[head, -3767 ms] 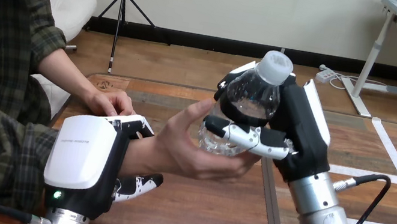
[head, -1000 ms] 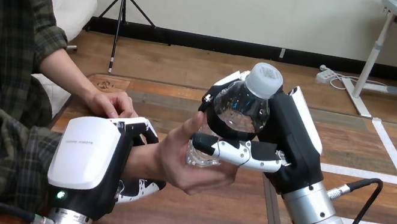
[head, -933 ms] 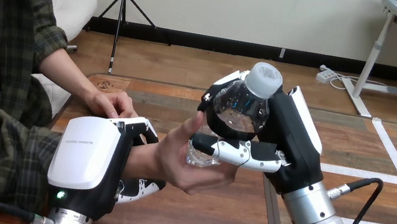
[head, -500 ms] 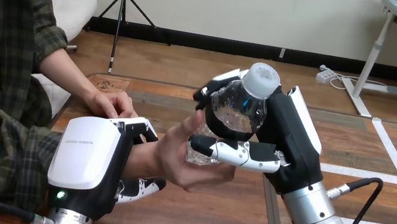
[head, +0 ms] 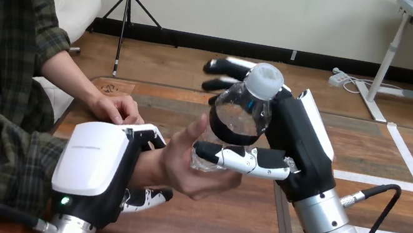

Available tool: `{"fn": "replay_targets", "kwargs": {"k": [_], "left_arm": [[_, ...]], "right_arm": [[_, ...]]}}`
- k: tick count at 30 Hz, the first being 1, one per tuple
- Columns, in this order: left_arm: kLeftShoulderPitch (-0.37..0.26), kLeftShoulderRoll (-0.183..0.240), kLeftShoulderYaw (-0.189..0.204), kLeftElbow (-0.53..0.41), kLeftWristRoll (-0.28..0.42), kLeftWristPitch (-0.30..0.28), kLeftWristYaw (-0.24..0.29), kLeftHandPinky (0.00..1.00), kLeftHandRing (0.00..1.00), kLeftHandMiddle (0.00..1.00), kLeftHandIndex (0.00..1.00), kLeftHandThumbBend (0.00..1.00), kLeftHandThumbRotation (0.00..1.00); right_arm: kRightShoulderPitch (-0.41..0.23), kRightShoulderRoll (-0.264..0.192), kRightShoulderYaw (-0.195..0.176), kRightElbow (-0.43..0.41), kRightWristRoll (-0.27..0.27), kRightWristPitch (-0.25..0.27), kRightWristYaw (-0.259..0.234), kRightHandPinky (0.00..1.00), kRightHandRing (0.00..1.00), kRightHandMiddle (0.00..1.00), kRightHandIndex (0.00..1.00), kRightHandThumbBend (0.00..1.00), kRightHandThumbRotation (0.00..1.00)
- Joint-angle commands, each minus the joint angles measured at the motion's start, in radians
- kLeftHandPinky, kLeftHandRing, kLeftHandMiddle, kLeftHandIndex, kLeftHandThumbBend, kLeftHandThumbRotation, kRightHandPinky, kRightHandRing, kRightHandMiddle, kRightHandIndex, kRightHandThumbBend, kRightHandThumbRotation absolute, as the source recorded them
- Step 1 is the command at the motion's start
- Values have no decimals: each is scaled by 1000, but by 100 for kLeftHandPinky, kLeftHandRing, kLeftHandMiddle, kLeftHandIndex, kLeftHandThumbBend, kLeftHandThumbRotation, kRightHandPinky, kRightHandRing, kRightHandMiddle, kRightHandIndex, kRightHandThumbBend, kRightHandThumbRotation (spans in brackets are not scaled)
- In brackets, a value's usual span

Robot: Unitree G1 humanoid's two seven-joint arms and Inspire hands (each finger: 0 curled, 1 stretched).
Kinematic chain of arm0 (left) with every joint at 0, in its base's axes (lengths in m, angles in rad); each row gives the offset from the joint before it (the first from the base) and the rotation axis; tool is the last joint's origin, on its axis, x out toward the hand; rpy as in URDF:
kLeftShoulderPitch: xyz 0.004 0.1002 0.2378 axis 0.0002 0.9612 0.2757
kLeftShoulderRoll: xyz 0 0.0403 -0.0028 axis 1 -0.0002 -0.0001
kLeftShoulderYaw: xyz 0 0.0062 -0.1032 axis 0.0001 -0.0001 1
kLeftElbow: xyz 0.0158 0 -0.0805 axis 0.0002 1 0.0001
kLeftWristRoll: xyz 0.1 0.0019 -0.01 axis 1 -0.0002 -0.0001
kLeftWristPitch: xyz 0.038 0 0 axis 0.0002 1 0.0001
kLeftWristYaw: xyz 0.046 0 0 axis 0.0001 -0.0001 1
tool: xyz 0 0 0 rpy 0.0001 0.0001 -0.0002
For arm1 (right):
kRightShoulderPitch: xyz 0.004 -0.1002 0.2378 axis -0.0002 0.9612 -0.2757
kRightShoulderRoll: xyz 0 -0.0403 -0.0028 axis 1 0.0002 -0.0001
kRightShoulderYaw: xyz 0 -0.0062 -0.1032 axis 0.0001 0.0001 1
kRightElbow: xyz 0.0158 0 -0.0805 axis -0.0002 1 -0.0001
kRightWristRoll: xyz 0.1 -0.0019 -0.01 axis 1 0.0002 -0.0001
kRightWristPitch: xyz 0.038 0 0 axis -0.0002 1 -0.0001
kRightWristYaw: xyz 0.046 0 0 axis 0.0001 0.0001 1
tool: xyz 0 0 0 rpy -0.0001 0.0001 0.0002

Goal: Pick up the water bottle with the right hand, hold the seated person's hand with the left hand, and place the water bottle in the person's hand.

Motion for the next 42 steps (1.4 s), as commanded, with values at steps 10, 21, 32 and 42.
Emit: {"fn": "replay_targets", "kwargs": {"k": [10,21,32,42], "left_arm": [[-23,23,-16,-58,-23,-10,-134,58,68,76,79,98,6],[-25,32,-16,-54,-8,-30,-115,72,84,91,94,100,17],[-28,31,-12,-49,-2,-42,-103,75,88,95,97,100,19],[-28,29,-10,-44,3,-47,-96,76,90,96,97,100,21]], "right_arm": [[-57,-20,-24,-25,-14,-33,-32,76,85,89,86,78,4],[-59,-22,-26,-20,-17,-40,-32,81,88,91,88,78,4],[-62,-21,-28,-16,-19,-45,-36,85,90,91,88,78,4],[-63,-27,-27,-17,-27,-48,-45,87,90,91,88,78,6]]}}
